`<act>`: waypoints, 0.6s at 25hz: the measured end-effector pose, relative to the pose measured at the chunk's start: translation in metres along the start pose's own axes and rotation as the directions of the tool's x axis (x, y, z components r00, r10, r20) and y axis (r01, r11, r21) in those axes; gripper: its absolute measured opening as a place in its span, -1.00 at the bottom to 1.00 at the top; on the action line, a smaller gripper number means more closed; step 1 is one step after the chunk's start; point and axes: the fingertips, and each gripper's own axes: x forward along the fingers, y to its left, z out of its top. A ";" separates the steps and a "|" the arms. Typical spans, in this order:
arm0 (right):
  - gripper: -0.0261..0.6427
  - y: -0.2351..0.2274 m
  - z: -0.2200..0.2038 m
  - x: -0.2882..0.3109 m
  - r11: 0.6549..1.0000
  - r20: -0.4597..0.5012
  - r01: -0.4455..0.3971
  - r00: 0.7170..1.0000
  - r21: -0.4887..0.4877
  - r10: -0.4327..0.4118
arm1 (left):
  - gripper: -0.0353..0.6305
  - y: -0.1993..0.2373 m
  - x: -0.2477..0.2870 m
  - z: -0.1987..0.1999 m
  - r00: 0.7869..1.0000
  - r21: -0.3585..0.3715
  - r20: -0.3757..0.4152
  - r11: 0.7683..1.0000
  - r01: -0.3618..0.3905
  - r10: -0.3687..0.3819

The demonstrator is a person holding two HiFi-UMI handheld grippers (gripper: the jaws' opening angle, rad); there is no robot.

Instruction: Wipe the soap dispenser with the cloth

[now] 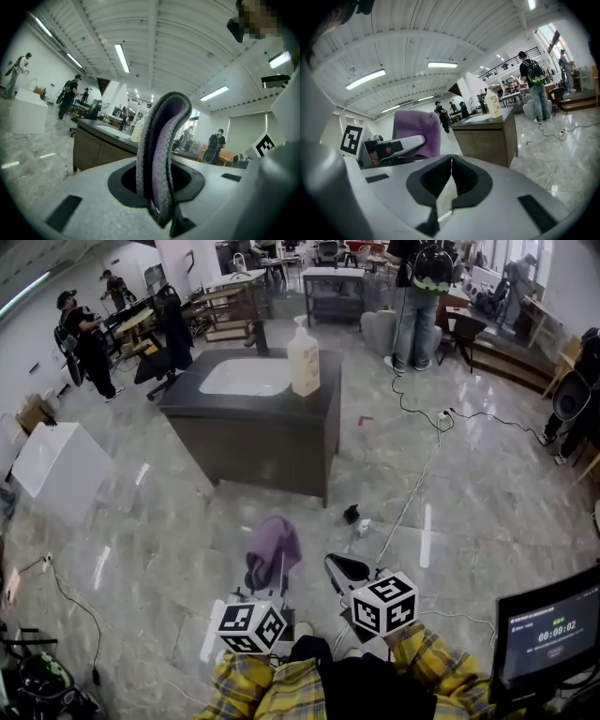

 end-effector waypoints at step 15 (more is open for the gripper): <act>-0.90 0.022 0.022 0.114 0.998 -0.003 0.063 0.998 0.025 -0.063 | -0.68 0.102 0.031 0.032 0.995 0.014 -0.058 0.997 0.082 -0.081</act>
